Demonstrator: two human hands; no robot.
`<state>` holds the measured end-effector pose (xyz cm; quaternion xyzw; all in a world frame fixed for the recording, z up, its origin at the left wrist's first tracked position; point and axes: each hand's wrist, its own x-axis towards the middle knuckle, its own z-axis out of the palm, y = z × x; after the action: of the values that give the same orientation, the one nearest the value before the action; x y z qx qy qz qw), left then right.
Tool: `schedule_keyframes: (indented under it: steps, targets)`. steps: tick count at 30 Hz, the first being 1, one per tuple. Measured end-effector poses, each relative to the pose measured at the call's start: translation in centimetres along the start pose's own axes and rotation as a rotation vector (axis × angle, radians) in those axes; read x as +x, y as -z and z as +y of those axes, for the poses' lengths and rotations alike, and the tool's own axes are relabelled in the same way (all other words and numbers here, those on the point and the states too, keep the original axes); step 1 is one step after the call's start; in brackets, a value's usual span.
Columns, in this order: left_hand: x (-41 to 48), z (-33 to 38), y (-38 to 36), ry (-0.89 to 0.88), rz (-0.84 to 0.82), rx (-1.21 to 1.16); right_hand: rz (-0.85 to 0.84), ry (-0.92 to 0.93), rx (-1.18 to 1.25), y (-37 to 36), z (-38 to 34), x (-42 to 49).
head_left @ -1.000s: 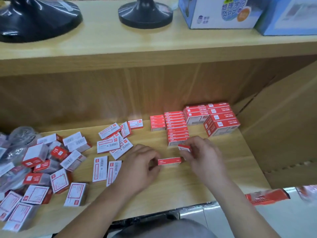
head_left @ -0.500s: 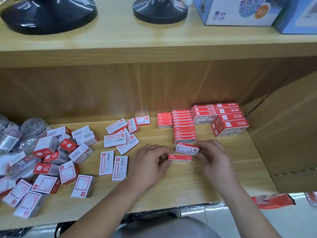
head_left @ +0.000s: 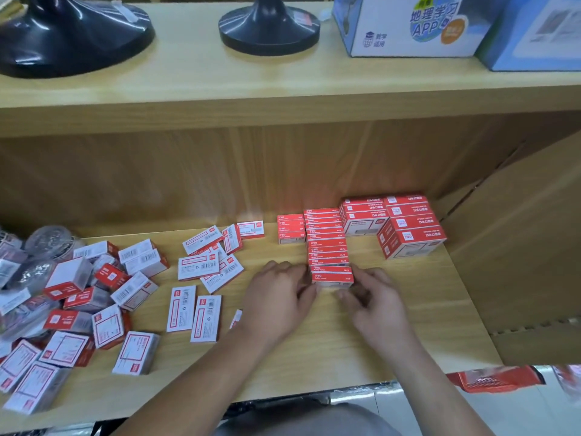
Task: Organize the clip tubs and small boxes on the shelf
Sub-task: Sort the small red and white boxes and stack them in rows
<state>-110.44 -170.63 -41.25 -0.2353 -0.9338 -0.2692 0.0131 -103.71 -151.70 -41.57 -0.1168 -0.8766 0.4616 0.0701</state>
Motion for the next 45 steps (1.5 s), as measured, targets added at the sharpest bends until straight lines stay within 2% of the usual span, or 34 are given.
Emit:
schedule_keyframes:
  steps: [7, 12, 19, 22, 25, 29, 32, 34, 37, 40, 42, 45]
  targets:
    - [-0.2, 0.1, -1.8, -0.004, -0.026, 0.192, 0.009, 0.084, -0.403, 0.0, 0.1, 0.8]
    - [-0.7, 1.0, -2.2, 0.007, 0.065, 0.308, -0.003, 0.139, -0.438, 0.2, 0.1, 0.9]
    - [-0.8, 1.3, -2.6, 0.032, 0.098, 0.358, -0.017, 0.152, -0.428, 0.3, 0.3, 1.0]
    - [-0.7, 1.3, -2.6, 0.024, 0.101, 0.383, -0.011, 0.141, -0.406, 0.3, 0.0, 0.7]
    - [-0.6, 1.3, -2.1, 0.044, 0.008, 0.343, -0.020, 0.111, -0.373, 0.3, -0.1, 0.6]
    - [-1.3, 0.9, 0.6, -0.016, -0.062, 0.049, -0.025, 0.022, -0.156, 0.7, 0.0, 0.5]
    - [-3.2, 0.6, 3.9, -0.084, 0.046, -0.091, 0.095, -0.111, 0.042, 1.3, -0.3, -0.8]
    - [-5.3, -0.3, 5.7, -0.069, 0.099, -0.101, 0.168, -0.087, 0.072, 0.8, -1.3, -2.0]
    - [-8.8, -2.9, 7.7, -0.015, 0.149, -0.006, 0.020, 0.035, 0.068, -2.1, -4.5, -3.0]
    - [-11.4, -5.9, 8.8, 0.081, 0.119, 0.117, -0.221, 0.094, -0.143, -5.8, -6.8, -3.2]
    - [-12.3, -7.3, 8.8, 0.138, 0.063, 0.170, -0.254, 0.114, -0.310, -7.7, -7.4, -3.3]
    - [-13.0, -8.1, 8.3, 0.104, 0.043, 0.194, -0.259, 0.184, -0.380, -9.2, -8.0, -3.8]
